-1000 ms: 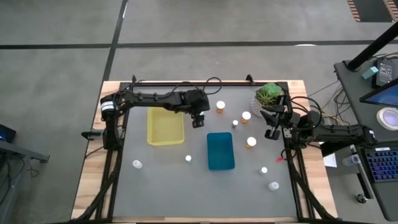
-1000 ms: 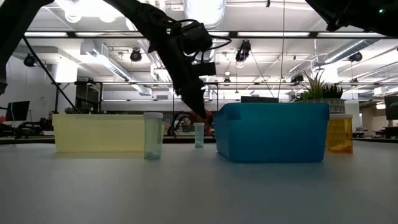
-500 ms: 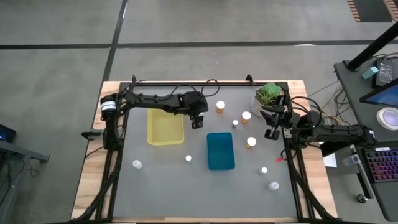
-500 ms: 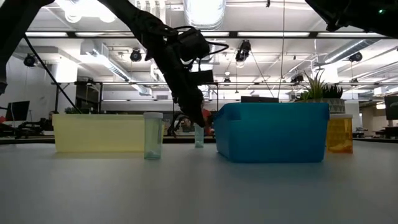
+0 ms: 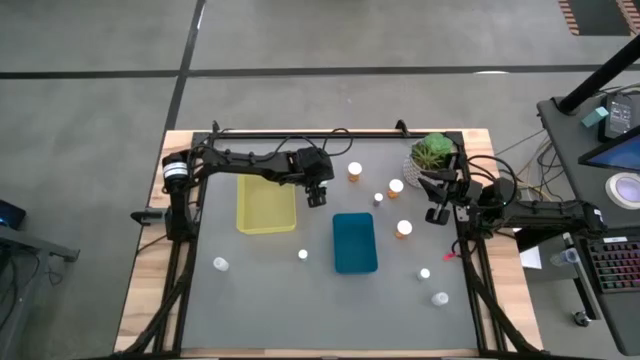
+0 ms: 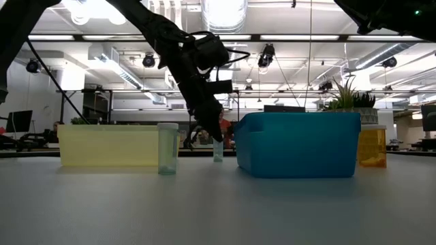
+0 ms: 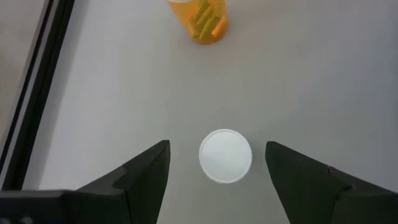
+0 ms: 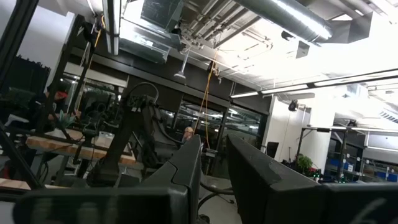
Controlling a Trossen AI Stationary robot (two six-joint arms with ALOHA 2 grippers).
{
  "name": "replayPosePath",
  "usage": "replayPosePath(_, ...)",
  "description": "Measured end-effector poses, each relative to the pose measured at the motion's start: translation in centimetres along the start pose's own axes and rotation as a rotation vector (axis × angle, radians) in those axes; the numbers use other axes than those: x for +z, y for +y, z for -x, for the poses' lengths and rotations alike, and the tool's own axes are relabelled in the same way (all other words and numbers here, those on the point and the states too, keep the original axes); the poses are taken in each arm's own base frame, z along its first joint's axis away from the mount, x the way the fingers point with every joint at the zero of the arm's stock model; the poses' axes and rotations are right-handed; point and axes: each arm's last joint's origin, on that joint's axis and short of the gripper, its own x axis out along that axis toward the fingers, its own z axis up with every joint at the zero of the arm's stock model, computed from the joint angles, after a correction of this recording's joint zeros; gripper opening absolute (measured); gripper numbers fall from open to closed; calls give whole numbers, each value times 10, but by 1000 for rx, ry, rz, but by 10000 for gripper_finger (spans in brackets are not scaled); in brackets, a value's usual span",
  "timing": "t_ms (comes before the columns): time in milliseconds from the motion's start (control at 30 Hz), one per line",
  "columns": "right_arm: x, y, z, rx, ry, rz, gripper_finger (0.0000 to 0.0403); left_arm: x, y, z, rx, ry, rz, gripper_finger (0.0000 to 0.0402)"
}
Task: Pick and place medicine bottles into bin by pill shape (circle, oval)
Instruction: Put the top light blue tablet bottle into the yellow bin
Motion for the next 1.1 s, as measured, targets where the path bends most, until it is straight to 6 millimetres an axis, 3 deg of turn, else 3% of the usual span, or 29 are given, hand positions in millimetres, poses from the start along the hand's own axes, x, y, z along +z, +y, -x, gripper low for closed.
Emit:
replayPosePath(167, 0, 0, 0, 0, 0, 0, 68, -2, -1, -1, -1, 7, -1, 234)
replayPosePath(667, 0, 0, 0, 0, 0, 0, 68, -5, -2, -3, -3, 13, 23, 137)
replayPosePath(1100, -2, 1, 0, 7, 18, 13, 68, -4, -2, -3, -10, -5, 25, 132)
